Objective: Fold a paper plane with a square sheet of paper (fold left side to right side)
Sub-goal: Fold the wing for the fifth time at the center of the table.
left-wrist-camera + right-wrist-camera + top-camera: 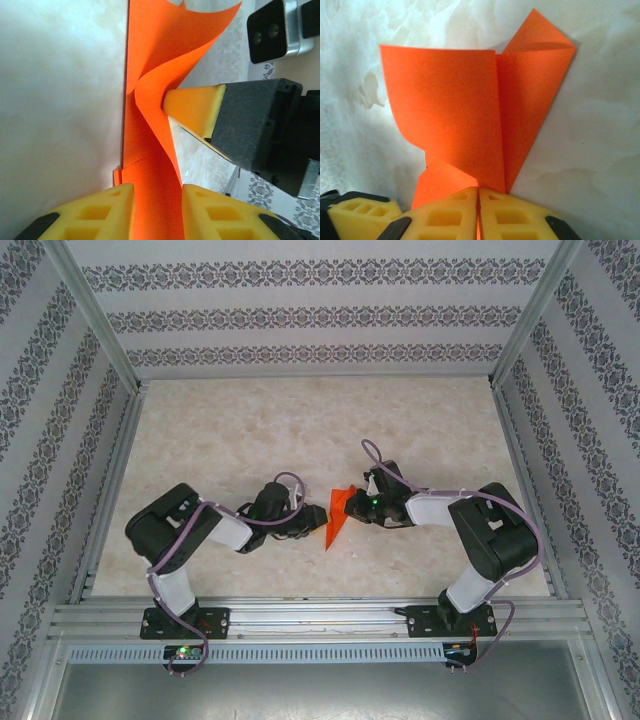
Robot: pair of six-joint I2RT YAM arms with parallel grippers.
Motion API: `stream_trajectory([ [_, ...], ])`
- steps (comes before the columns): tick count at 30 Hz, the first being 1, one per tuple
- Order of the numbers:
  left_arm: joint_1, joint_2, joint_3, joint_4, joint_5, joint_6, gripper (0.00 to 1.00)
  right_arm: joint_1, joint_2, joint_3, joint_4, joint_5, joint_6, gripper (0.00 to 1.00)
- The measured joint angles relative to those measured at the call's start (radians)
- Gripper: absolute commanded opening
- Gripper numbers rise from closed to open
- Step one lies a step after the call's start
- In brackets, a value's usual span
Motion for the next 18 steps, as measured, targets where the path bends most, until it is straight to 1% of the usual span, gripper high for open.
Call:
stream_trajectory([
  [4, 0.001, -0.122, 0.016, -0.193, -0.029, 0.071, 0.24, 0.0, 0.007, 0.009, -0.004, 0.002, 0.0, 0.1],
  [7, -0.003, -0.171, 0.071, -0.32, -0.032, 0.122, 0.18, 0.0, 0.009, 0.011, -0.003, 0.003, 0.0, 0.1],
  [11, -0.027, -0.171, 0.162, -0.412, -0.023, 0.158, 0.13, 0.0, 0.01, 0.013, -0.003, 0.003, 0.0, 0.1],
  [14, -0.062, -0.143, 0.216, -0.444, -0.006, 0.166, 0.12, 0.0, 0.012, 0.013, -0.003, 0.003, 0.0, 0.1],
  [18, -0.082, -0.089, 0.256, -0.47, 0.012, 0.174, 0.1, 0.0, 0.016, 0.018, -0.003, 0.002, 0.0, 0.1],
])
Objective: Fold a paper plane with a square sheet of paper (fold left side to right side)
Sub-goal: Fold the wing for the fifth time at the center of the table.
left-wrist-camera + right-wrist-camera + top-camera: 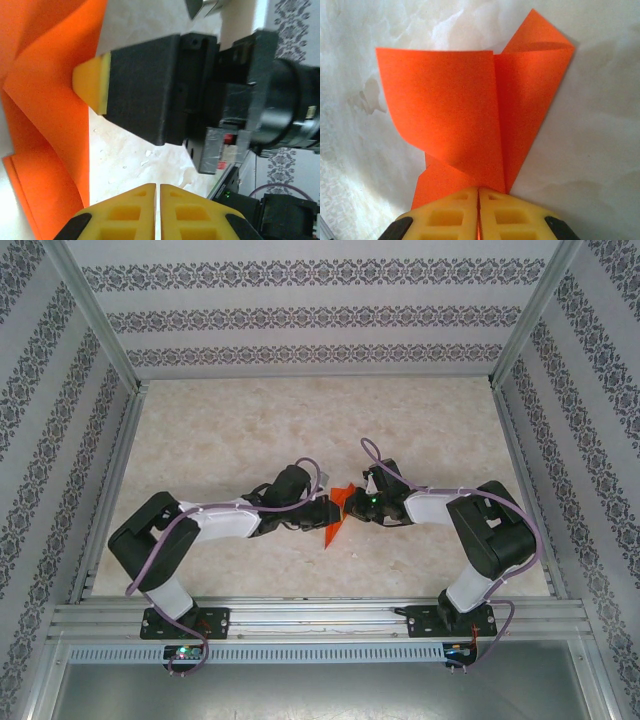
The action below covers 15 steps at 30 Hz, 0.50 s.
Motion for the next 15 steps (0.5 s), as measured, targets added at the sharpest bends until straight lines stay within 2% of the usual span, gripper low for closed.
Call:
stream_trajectory([
  [8, -0.003, 0.085, 0.029, -0.05, 0.009, 0.017, 0.1, 0.0, 0.006, 0.007, 0.0, 0.0, 0.0, 0.1],
  [15, -0.003, 0.1, 0.034, -0.088, -0.004, 0.042, 0.1, 0.0, 0.009, 0.011, -0.003, 0.0, -0.004, 0.1],
])
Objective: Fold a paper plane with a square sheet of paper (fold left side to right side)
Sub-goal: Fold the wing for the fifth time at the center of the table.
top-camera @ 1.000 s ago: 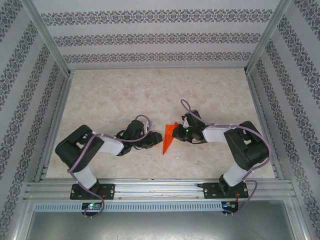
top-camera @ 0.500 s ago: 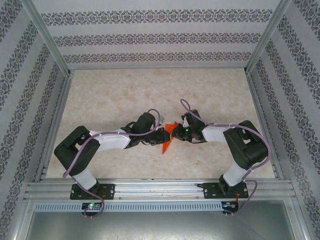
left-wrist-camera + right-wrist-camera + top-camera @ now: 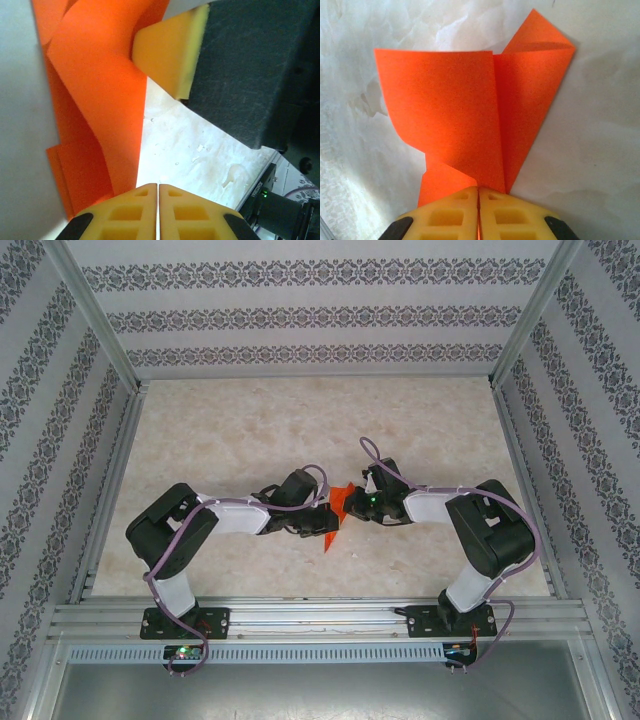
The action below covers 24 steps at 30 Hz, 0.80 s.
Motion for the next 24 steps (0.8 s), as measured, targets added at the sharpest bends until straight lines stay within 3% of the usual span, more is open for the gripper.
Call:
stream_trajectory([
  [24, 0.0, 0.001, 0.0, -0.035, -0.073, 0.028, 0.1, 0.009, 0.027, 0.051, -0.051, 0.011, -0.03, 0.1],
])
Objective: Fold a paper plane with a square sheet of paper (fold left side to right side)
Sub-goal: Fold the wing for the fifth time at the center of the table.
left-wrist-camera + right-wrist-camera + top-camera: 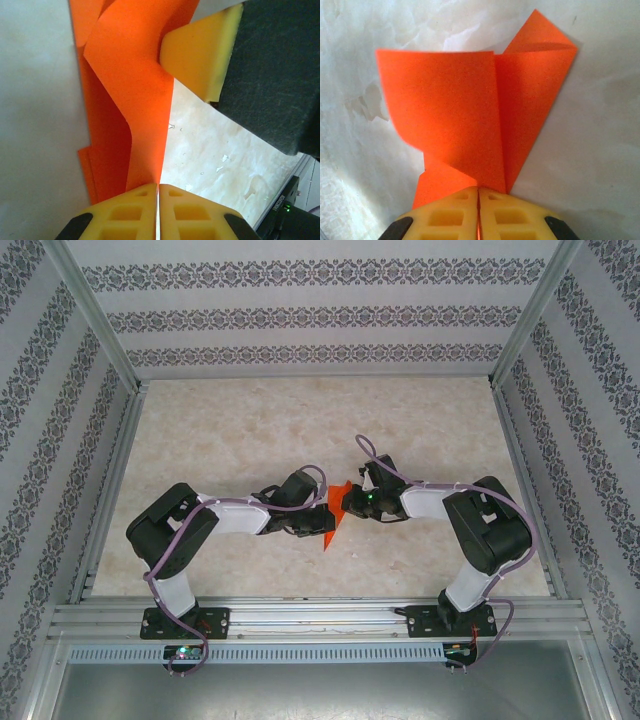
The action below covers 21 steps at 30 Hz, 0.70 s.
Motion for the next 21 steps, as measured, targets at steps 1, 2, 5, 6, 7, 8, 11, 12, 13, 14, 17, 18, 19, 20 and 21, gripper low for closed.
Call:
stream_trajectory([
  [1, 0.0, 0.0, 0.0, -0.002, -0.002, 0.001, 0.1, 0.0, 0.0, 0.001, -0.002, 0.0, 0.0, 0.1],
  [2, 0.0, 0.0, 0.0, -0.003, -0.002, 0.001, 0.1, 0.0, 0.001, 0.003, -0.005, 0.0, 0.0, 0.1],
  [5, 0.0, 0.0, 0.0, -0.006, -0.005, 0.001, 0.1, 0.005, 0.002, 0.008, -0.014, 0.003, -0.001, 0.1],
  [6, 0.0, 0.0, 0.0, -0.006, -0.006, 0.001, 0.1, 0.006, 0.002, 0.011, -0.018, 0.006, -0.003, 0.1],
  [7, 0.0, 0.0, 0.0, -0.006, -0.006, 0.001, 0.1, 0.006, 0.002, 0.012, -0.021, 0.008, -0.004, 0.1],
  [8, 0.0, 0.0, -0.001, -0.006, -0.006, 0.001, 0.1, 0.006, 0.002, 0.012, -0.022, 0.01, -0.005, 0.1],
  [11, 0.0, 0.0, -0.003, -0.006, -0.007, 0.001, 0.1, 0.006, 0.002, 0.014, -0.025, 0.011, -0.008, 0.1],
  [12, 0.0, 0.0, -0.003, -0.007, -0.008, 0.001, 0.1, 0.006, 0.002, 0.014, -0.026, 0.011, -0.011, 0.1],
  [13, 0.0, 0.0, -0.004, -0.007, -0.01, 0.002, 0.1, 0.006, 0.002, 0.015, -0.027, 0.011, -0.012, 0.1],
  [14, 0.0, 0.0, -0.004, -0.006, -0.01, 0.001, 0.1, 0.006, 0.002, 0.016, -0.029, 0.011, -0.015, 0.1],
  [17, 0.0, 0.0, -0.005, -0.007, -0.014, 0.001, 0.1, 0.011, 0.002, 0.019, -0.033, 0.016, -0.019, 0.1],
  [18, 0.0, 0.0, -0.006, -0.006, -0.016, 0.001, 0.09, 0.011, 0.002, 0.019, -0.035, 0.019, -0.019, 0.1],
  [19, 0.0, 0.0, -0.006, -0.007, -0.017, 0.001, 0.09, 0.011, 0.002, 0.021, -0.036, 0.019, -0.019, 0.1],
  [20, 0.0, 0.0, -0.007, -0.006, -0.019, 0.001, 0.09, 0.011, 0.002, 0.021, -0.037, 0.019, -0.019, 0.1],
  [21, 0.0, 0.0, -0.008, -0.007, -0.022, 0.001, 0.09, 0.012, 0.002, 0.021, -0.037, 0.019, -0.019, 0.1],
])
